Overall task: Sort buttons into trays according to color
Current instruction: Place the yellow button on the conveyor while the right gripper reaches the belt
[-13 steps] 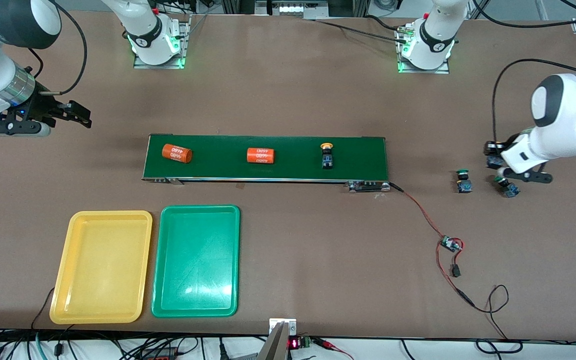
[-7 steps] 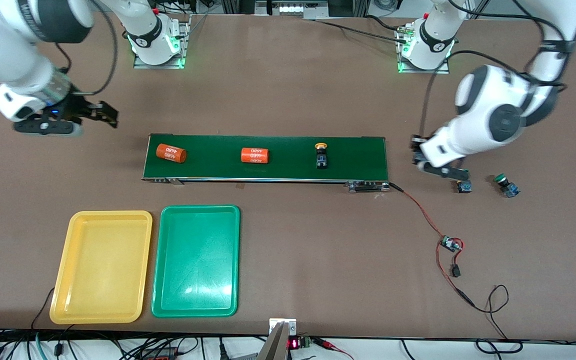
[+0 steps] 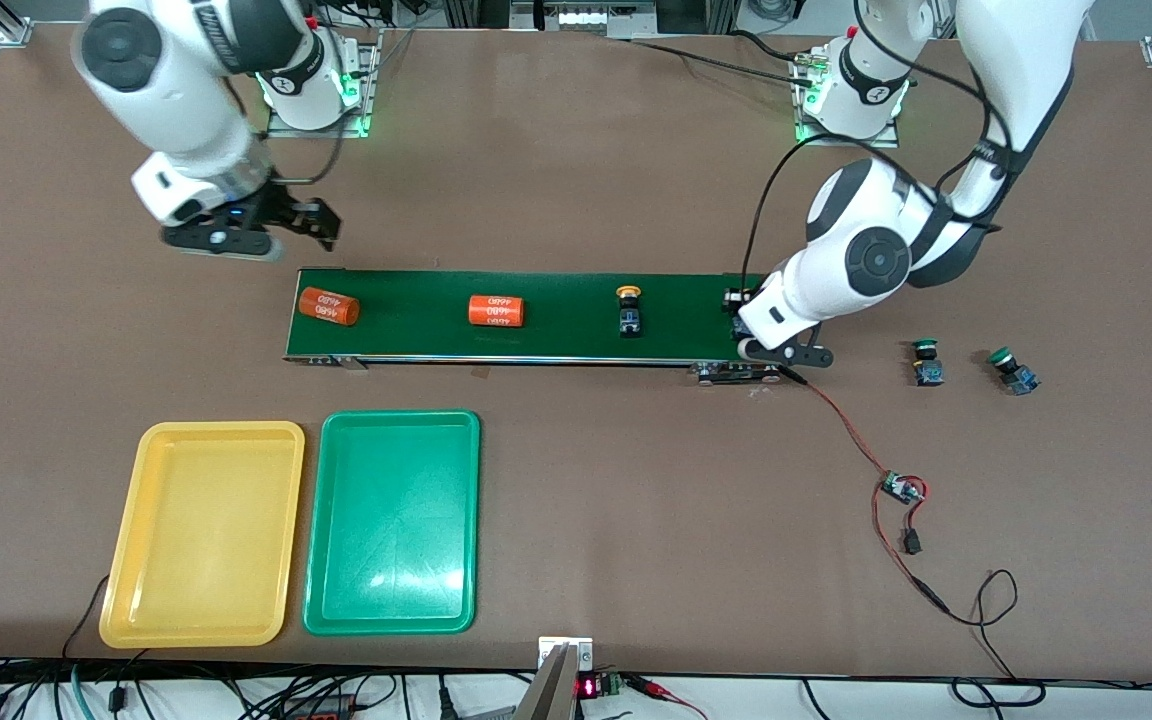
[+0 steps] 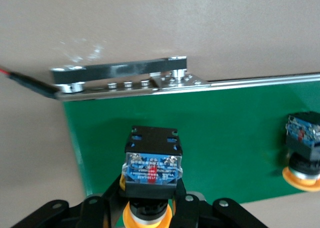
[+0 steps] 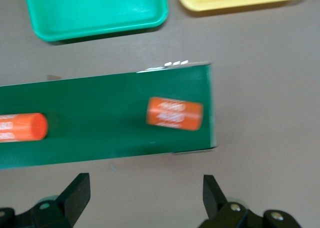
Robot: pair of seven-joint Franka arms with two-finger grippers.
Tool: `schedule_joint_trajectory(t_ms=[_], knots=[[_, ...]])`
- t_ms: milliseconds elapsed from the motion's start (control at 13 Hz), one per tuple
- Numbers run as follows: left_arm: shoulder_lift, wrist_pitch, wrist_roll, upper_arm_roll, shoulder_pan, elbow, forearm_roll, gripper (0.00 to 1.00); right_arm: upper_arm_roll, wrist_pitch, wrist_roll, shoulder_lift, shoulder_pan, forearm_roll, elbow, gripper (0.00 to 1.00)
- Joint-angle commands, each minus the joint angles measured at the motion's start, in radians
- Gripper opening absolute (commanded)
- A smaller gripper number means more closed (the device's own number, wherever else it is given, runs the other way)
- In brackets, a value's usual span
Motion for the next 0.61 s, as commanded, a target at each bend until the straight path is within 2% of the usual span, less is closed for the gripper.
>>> schedule_joint_trajectory(t_ms=[0,230,537], knots=[[0.029,0.002,-0.127,0.017,-0.028,0.032,-0.008,0.00,-0.009,0.086,0.157,0.087,0.118,0.004,-0.001,1.00],[0.029,-0.001,-0.172,0.022,-0.030,0.027,0.001,0.00,-0.009,0.115,0.200,0.129,0.164,0.002,0.005,1.00],[0.029,-0.009,-0.189,0.022,-0.031,0.015,0.002,0.09,-0.009,0.152,0.205,0.154,0.209,0.002,0.007,1.00]])
